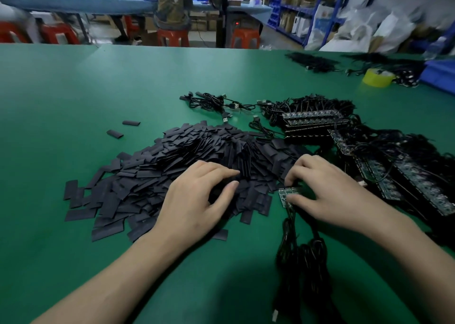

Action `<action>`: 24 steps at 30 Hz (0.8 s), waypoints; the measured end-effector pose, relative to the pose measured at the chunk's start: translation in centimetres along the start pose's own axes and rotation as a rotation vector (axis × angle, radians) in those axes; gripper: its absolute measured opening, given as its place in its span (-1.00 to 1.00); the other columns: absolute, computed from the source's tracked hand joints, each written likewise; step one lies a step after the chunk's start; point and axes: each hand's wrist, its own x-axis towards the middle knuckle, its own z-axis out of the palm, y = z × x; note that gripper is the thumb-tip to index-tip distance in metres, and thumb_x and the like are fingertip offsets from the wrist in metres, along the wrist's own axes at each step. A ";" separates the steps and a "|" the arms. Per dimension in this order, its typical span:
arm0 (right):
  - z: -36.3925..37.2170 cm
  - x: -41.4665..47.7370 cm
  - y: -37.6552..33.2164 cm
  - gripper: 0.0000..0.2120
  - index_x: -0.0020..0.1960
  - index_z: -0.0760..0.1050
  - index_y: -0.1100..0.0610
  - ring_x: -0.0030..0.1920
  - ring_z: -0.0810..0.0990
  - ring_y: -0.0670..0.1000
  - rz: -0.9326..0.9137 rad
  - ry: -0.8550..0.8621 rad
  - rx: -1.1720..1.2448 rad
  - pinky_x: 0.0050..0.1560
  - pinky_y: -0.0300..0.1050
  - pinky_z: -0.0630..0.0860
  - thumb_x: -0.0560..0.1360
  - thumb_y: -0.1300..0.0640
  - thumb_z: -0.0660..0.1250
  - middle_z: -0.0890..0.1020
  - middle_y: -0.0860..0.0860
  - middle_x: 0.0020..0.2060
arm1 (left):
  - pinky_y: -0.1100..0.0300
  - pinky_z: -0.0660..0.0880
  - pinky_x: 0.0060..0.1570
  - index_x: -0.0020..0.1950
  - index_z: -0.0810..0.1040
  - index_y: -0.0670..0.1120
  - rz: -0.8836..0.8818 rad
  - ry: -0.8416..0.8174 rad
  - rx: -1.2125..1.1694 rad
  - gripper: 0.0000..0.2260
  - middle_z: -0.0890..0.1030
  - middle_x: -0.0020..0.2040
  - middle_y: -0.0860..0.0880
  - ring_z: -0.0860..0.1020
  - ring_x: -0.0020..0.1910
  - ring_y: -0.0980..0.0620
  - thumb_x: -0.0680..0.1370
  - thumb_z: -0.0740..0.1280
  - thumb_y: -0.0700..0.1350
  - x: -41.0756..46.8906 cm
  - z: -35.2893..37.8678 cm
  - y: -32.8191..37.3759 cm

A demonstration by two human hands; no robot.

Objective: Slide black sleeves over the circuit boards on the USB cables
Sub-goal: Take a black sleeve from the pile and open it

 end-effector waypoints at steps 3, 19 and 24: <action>-0.7 0.1 0.1 -0.86 -0.07 0.45 -0.17 -0.10 0.50 -0.29 0.039 0.024 0.238 -0.10 -0.39 0.37 0.53 -0.06 0.42 0.56 -0.20 -0.05 | 0.06 0.54 0.14 0.18 0.70 -0.01 0.049 -0.034 -0.008 -0.79 0.66 0.09 0.14 0.58 0.14 0.09 0.63 0.36 0.01 0.0 0.1 0.0; 2.7 1.6 -5.9 -0.94 -0.10 0.70 0.12 -0.16 0.71 -0.01 0.049 0.132 1.222 -0.04 -0.19 0.64 0.46 0.14 0.52 0.75 0.09 -0.19 | 0.32 0.54 -0.29 -0.16 0.75 0.04 -0.351 -0.115 -0.792 -0.88 0.72 -0.30 -0.04 0.67 -0.35 0.10 0.40 0.61 0.03 0.3 0.1 0.2; 3.1 1.5 -6.3 -0.99 -0.10 0.70 0.07 -0.14 0.71 0.00 0.073 0.163 1.247 0.07 -0.06 0.63 0.48 0.14 0.50 0.75 0.08 -0.17 | 0.31 0.56 -0.28 -0.16 0.75 -0.06 -0.387 -0.143 -0.852 -0.87 0.72 -0.30 -0.07 0.68 -0.34 0.08 0.37 0.57 -0.04 0.3 -0.3 0.5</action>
